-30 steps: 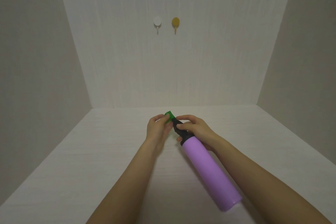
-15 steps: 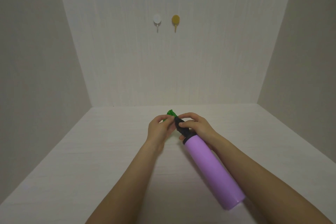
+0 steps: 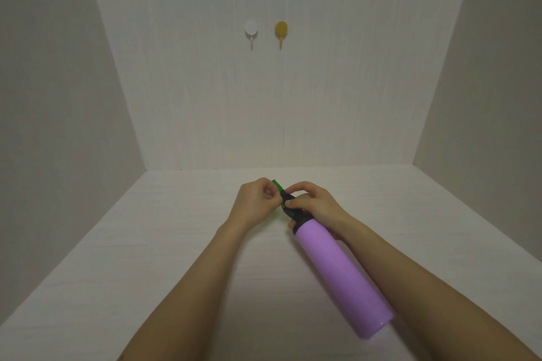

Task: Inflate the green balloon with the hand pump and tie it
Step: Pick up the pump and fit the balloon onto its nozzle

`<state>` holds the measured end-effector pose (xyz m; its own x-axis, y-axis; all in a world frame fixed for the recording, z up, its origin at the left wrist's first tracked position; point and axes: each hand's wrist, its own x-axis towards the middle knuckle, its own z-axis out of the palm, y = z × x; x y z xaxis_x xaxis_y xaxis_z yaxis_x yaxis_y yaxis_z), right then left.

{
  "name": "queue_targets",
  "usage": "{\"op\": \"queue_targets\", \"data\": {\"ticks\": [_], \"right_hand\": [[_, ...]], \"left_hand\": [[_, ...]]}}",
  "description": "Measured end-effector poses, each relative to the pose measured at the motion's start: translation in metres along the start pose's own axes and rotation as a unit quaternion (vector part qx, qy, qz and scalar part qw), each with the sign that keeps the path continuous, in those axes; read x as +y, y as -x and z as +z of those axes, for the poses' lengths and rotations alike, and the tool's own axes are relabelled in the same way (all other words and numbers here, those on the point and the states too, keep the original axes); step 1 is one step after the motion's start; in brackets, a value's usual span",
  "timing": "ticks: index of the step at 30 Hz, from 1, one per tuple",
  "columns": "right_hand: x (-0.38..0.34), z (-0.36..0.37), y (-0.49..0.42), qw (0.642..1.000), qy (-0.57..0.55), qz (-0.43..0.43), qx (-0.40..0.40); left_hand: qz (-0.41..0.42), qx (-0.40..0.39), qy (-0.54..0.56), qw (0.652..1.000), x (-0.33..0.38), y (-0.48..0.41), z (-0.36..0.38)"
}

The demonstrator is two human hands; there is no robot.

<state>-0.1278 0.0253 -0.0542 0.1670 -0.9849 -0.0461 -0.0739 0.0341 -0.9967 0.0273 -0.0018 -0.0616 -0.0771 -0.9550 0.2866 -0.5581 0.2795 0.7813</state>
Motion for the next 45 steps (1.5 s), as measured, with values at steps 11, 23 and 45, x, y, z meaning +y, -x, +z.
{"op": "queue_targets", "data": {"ticks": [11,23,45], "right_hand": [[-0.001,0.000,-0.007,0.992,0.116,-0.034,0.039],[0.002,0.003,-0.008,0.995,0.079,-0.050,0.046],[0.013,0.008,0.004,0.999,-0.040,-0.002,0.032]], "left_hand": [[-0.081,-0.036,0.291,0.953,0.011,0.005,0.005],[-0.175,0.019,0.414,0.893,0.007,0.005,0.015],[-0.295,-0.167,0.570,0.749,-0.007,0.005,0.024]]}}
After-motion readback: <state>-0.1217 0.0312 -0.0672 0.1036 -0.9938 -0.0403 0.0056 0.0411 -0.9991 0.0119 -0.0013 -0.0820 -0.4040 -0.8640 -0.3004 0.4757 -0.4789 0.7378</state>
